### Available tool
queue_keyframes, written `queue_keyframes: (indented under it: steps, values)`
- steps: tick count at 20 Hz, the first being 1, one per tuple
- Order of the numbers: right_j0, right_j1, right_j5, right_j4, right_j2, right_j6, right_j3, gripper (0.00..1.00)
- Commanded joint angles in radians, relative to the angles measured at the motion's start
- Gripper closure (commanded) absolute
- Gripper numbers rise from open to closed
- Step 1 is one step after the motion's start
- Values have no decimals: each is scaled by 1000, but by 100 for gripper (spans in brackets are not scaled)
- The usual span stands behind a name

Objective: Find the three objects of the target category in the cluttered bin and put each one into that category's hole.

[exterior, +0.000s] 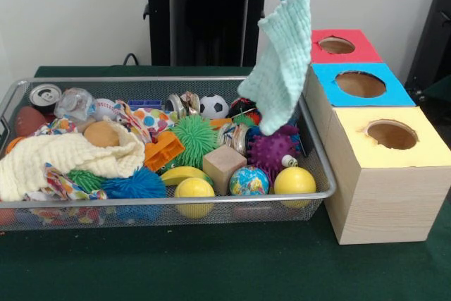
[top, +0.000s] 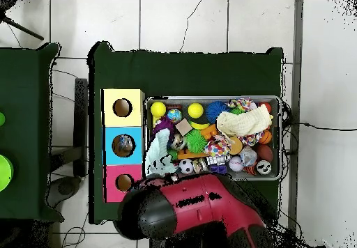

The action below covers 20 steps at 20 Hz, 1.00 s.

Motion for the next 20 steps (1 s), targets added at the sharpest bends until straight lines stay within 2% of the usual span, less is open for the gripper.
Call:
queue_keyframes:
  steps: [1,4,7,20]
  values:
    - [27,-111,201,65,-8,-75,-24,100]
    - [42,-133,254,73,-12,-73,-46,100]
    - [51,-122,258,68,-15,-61,-54,100]
    - [31,8,91,9,-6,-81,-31,100]
